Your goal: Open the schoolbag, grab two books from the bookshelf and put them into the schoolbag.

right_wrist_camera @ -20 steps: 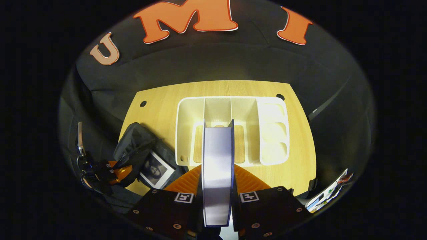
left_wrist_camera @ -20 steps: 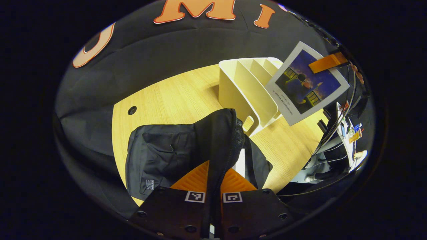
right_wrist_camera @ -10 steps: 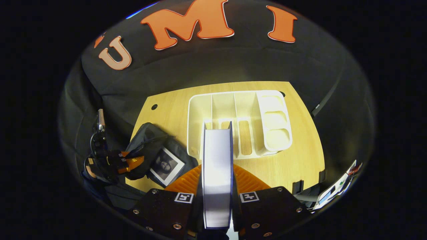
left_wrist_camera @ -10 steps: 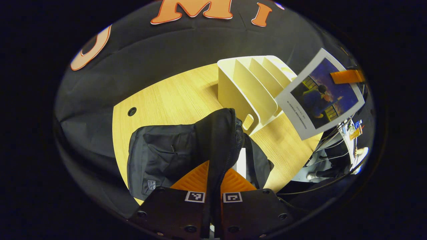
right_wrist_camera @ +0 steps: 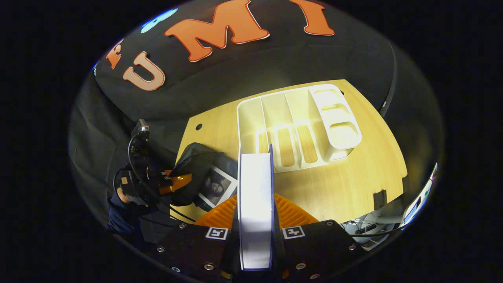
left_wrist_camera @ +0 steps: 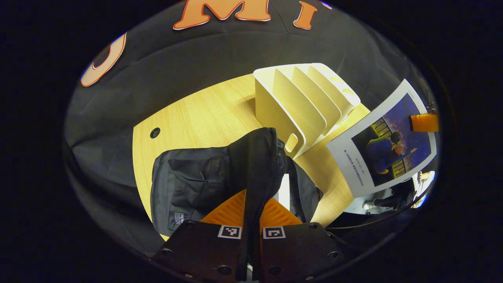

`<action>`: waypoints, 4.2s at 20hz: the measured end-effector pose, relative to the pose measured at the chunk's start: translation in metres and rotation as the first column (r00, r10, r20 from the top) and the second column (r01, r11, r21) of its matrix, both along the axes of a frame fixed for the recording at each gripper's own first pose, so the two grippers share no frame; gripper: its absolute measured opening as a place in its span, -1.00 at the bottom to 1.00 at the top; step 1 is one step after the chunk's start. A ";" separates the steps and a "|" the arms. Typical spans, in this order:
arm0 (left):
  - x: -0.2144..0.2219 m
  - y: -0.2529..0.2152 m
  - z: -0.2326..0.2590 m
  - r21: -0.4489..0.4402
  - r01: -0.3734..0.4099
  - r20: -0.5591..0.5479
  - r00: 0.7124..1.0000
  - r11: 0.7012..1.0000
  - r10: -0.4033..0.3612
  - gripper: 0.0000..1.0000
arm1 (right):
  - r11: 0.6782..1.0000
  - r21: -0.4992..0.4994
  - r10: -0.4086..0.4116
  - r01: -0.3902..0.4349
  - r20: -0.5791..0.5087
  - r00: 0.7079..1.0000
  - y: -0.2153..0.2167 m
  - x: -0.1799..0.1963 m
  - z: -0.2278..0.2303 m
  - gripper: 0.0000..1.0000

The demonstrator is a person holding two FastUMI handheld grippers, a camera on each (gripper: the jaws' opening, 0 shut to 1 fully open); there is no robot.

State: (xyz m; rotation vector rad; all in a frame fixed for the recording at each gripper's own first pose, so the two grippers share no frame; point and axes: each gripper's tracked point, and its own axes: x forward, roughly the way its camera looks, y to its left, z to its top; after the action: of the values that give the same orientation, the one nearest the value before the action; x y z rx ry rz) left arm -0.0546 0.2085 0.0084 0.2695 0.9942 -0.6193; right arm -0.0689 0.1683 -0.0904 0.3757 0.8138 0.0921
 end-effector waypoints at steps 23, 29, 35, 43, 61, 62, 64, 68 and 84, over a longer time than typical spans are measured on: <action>0.001 0.009 0.022 -0.011 -0.009 0.050 0.999 1.000 0.010 -0.89 | 0.861 0.508 -0.081 0.031 0.077 0.994 0.134 0.067 -0.084 -0.31; -0.001 0.007 0.019 -0.034 -0.026 0.045 0.999 0.999 0.027 -0.89 | 0.819 0.570 -0.141 0.061 0.097 0.985 0.159 0.077 -0.103 -0.32; -0.004 0.005 0.018 -0.034 -0.029 0.043 0.999 0.999 0.031 -0.89 | 0.757 0.646 -0.198 0.096 0.087 0.976 0.172 0.093 -0.123 -0.33; -0.005 0.006 0.015 -0.031 -0.075 0.032 0.997 0.997 0.076 -0.89 | 0.713 0.688 -0.238 0.136 0.055 0.970 0.170 0.081 -0.130 -0.31; -0.018 -0.021 0.007 0.038 -0.021 0.037 0.999 0.999 0.020 -0.89 | 0.676 0.734 -0.173 0.063 0.075 0.982 0.230 0.087 -0.167 -0.22; -0.020 -0.021 0.007 0.044 -0.014 0.032 0.999 0.999 0.013 -0.89 | 0.680 0.731 -0.167 0.059 0.076 0.983 0.234 0.088 -0.169 -0.20; -0.023 -0.023 0.006 0.052 -0.007 0.032 0.999 0.999 0.005 -0.89 | 0.685 0.727 -0.159 0.051 0.082 0.984 0.238 0.096 -0.171 -0.18; -0.023 -0.023 0.004 0.054 -0.007 0.030 1.000 0.999 0.005 -0.89 | 0.694 0.717 -0.114 0.056 0.032 0.993 0.252 0.105 -0.183 -0.10; -0.035 -0.050 -0.003 -0.045 -0.196 0.088 0.976 0.980 0.199 -0.57 | 0.946 0.235 0.226 -0.221 0.006 0.974 0.137 0.069 -0.177 0.96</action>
State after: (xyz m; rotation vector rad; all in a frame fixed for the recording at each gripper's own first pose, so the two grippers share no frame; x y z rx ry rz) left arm -0.0896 0.1582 0.0059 0.1629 0.9072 -0.4395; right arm 0.0000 0.3056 -0.2671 0.5068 0.8674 0.4003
